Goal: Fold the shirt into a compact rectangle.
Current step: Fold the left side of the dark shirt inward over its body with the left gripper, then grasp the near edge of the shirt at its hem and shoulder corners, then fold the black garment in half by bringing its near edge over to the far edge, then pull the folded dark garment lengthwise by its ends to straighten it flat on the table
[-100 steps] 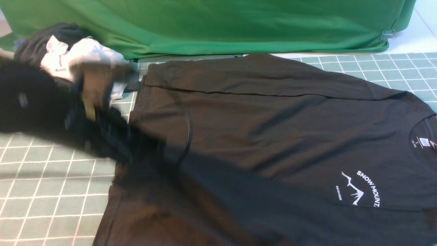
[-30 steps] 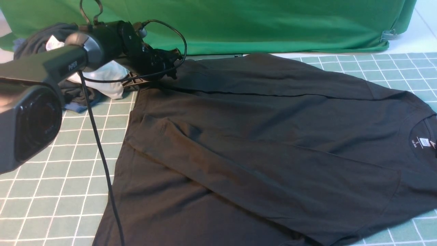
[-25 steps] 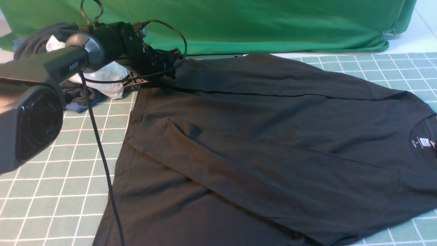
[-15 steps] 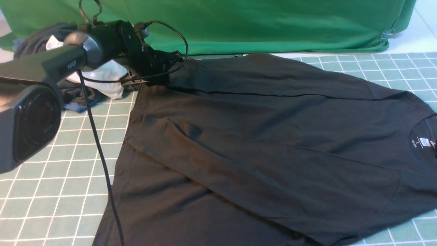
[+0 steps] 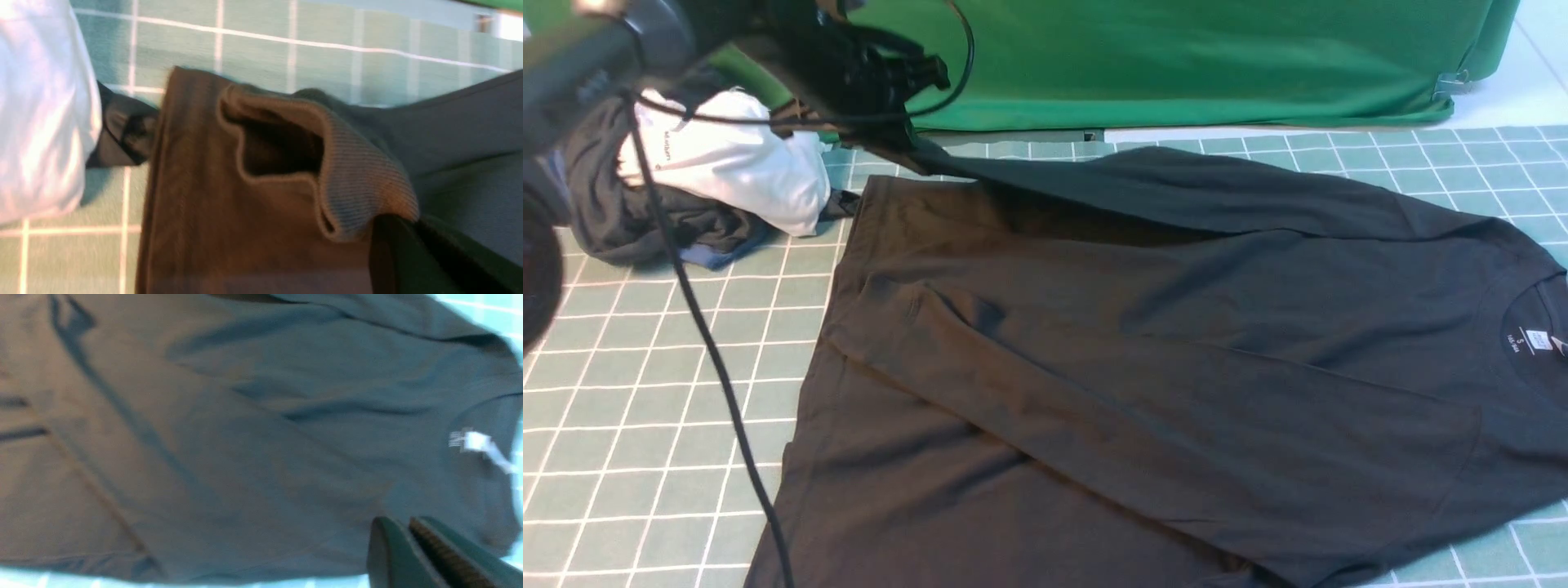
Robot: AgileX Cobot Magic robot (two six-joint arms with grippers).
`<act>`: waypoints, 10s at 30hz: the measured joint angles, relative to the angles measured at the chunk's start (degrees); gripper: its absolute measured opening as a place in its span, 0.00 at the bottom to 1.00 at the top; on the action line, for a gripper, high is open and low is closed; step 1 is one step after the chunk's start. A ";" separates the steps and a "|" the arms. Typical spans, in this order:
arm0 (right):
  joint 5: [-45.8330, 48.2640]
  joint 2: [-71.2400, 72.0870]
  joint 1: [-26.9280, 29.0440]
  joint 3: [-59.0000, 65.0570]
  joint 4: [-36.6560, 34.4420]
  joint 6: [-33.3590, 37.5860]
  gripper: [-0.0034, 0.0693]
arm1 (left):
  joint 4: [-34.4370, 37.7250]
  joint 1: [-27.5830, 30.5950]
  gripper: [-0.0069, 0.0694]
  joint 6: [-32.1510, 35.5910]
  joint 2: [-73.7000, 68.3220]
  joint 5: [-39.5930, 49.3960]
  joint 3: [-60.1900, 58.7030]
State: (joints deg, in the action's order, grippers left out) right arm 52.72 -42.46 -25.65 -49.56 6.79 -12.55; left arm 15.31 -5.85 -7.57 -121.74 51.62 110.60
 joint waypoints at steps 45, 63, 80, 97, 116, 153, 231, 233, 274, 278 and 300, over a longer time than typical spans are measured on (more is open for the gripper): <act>-2.71 -1.90 0.00 -1.04 -7.23 1.04 0.15 | -3.17 -9.03 0.14 -1.96 25.46 0.92 -49.84; -3.59 -1.90 0.00 -1.04 -7.29 1.04 0.16 | -3.23 -9.03 0.87 1.81 28.48 11.85 -49.85; -4.88 -1.90 0.00 -1.04 -7.29 1.06 0.17 | -12.27 -9.03 0.71 -7.66 47.53 1.59 -73.47; -4.87 -1.90 0.00 -1.04 -7.29 2.01 0.19 | -11.41 -9.03 0.54 -12.23 38.41 -7.91 -78.38; 10.04 -22.61 -6.78 0.15 -19.61 20.97 0.19 | -11.01 -9.03 0.11 -7.82 54.51 2.88 -78.36; -14.89 -47.09 -11.59 9.56 -7.17 5.11 0.10 | -12.08 -9.03 0.11 -7.82 58.96 2.34 -78.53; 9.47 -72.65 8.55 -61.19 -6.79 22.03 0.10 | -2.84 -1.30 0.14 7.94 1.32 10.02 -0.79; 10.46 -71.72 8.55 -61.19 -6.79 22.03 0.06 | -1.51 -4.44 0.12 8.98 0.34 10.14 -0.78; 11.38 -69.17 29.35 -44.08 -15.86 29.71 0.53 | -6.15 -10.37 0.11 12.65 -2.75 17.61 12.21; 9.47 -72.77 29.35 -44.08 -17.45 31.53 0.57 | -6.08 -10.98 0.11 12.65 -1.95 17.66 6.98; 5.39 -77.63 29.30 -44.24 -17.84 32.77 0.06 | -12.00 -11.33 0.11 8.47 5.27 0.58 -28.52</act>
State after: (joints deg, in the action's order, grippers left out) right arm 58.12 -120.09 3.65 -93.81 -11.05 20.22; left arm 3.31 -17.18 0.89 -116.46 52.21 82.08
